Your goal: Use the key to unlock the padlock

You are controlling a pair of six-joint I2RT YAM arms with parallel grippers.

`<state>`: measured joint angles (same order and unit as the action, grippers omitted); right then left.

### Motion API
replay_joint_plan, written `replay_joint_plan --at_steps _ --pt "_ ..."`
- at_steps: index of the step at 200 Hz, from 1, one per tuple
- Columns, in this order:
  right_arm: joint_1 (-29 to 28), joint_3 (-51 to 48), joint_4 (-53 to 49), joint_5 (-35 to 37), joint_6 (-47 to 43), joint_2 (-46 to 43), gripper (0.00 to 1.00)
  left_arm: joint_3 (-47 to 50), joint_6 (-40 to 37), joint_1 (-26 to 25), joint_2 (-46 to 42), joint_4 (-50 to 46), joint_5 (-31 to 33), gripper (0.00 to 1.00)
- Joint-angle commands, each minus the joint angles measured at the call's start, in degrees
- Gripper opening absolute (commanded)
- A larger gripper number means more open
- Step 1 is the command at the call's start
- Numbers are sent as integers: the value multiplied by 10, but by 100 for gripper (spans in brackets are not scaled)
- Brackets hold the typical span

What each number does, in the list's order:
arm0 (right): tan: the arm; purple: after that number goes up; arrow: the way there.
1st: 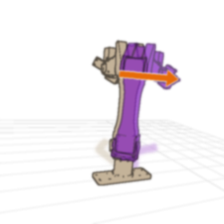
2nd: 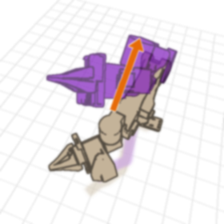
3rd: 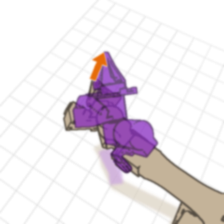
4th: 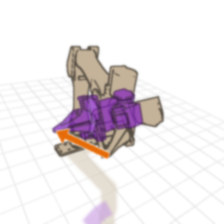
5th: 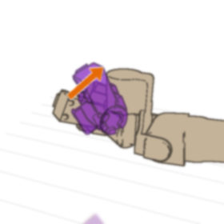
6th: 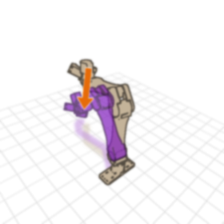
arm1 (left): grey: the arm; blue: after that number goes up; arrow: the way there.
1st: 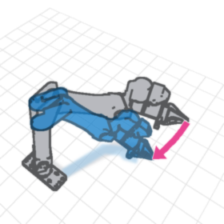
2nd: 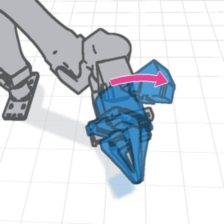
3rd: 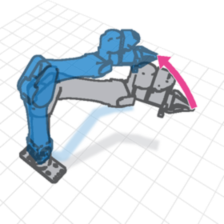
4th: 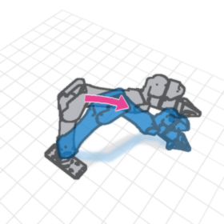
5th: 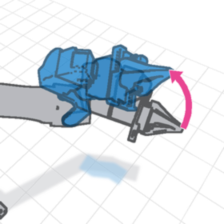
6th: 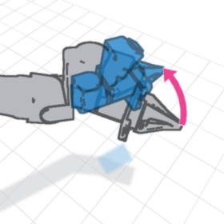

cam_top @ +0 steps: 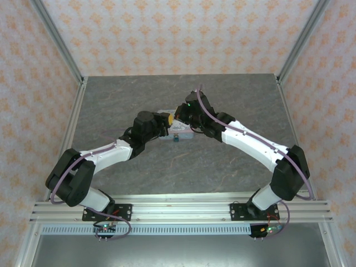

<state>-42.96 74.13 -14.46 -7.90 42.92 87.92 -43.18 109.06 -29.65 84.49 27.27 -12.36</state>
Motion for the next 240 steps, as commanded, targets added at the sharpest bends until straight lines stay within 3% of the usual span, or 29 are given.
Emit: replay_joint_plan --at_steps 1,22,43,78,102,149,203,240 --pt "3 -4 8 11 4 -16 0 -19 -17 -4 -21 -26 14 16" --pt "3 -3 9 10 4 -15 0 -19 -17 -5 -22 -30 13 38" --pt "3 0 11 8 5 -11 0 -21 -17 -7 -22 -30 10 54" --pt "3 13 13 3 6 -3 0 -20 0 -14 -10 -9 6 72" --pt "3 21 16 -3 9 3 0 -19 17 -20 3 22 5 76" --pt "3 15 28 -11 21 8 0 -29 33 -25 21 59 10 72" --pt "3 0 31 -10 24 1 0 -31 37 -26 23 61 19 45" --pt "3 -10 31 -3 23 -7 0 -29 35 -25 19 53 23 35"
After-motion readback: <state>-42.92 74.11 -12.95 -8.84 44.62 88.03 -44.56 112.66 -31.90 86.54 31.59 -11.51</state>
